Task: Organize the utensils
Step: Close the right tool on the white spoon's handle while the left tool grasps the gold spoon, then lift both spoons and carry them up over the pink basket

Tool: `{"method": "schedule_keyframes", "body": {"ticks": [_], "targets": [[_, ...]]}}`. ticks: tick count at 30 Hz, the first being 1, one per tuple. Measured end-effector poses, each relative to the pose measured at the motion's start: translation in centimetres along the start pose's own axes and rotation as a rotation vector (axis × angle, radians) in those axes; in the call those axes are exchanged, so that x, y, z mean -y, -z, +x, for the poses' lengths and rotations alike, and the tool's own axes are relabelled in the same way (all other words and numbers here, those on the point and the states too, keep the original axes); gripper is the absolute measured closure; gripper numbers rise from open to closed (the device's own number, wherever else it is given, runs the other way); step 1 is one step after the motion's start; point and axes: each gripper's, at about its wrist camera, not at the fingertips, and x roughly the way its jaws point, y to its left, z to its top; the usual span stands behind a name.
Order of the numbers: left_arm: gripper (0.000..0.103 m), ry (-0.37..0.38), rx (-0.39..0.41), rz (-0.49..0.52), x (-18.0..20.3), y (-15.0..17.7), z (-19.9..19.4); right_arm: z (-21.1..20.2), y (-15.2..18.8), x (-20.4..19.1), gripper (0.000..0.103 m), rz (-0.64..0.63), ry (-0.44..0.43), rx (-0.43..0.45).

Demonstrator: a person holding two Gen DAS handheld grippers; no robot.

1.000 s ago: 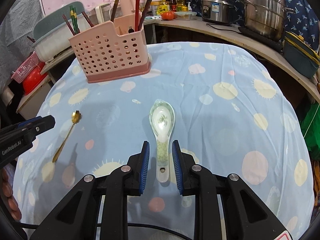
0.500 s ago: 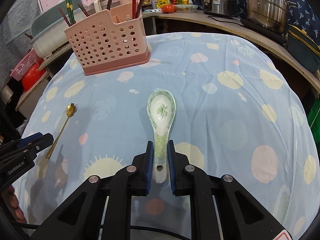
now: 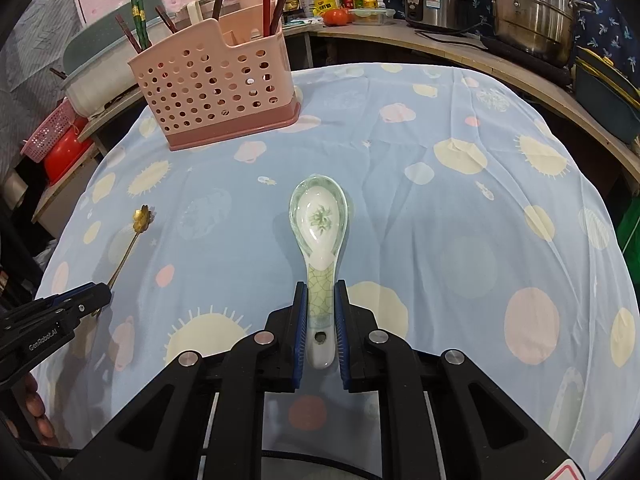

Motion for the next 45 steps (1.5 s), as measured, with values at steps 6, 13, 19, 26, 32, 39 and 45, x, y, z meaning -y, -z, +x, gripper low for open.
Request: {"method": "schedule_keyframes", "body": {"ticks": [6, 13, 19, 26, 32, 39, 45], "targets": [[0.093, 0.014, 0.001, 0.013, 0.2, 0.3, 0.2, -0.1, 0.0, 0.0, 0.091, 0.0, 0.001, 0.0], [0.093, 0.027, 0.014, 0.014, 0.3, 0.3, -0.4, -0.4, 0.0, -0.1, 0.091, 0.004, -0.001, 0.006], [0.093, 0.034, 0.042, 0.02, 0.6, 0.0, -1.6, -0.9, -0.1, 0.1, 0.091, 0.009, -0.008, 0.016], [0.102, 0.047, 0.085, 0.002, 0.3, -1.3, -3.3, -1.7, -0.4, 0.3, 0.091, 0.018, -0.016, 0.032], [0.103, 0.044, 0.11, 0.005, 0.1, -2.0, -4.0, -1.8, -0.4, 0.4, 0.091, 0.028, -0.021, 0.033], [0.103, 0.049, 0.1, 0.009, 0.3, -1.9, -4.0, -2.0, -0.4, 0.5, 0.091, 0.029, -0.023, 0.037], [0.103, 0.055, 0.118, 0.019, 0.8, -2.3, -5.0, -3.0, -0.6, 0.9, 0.091, 0.044, -0.032, 0.058]]}}
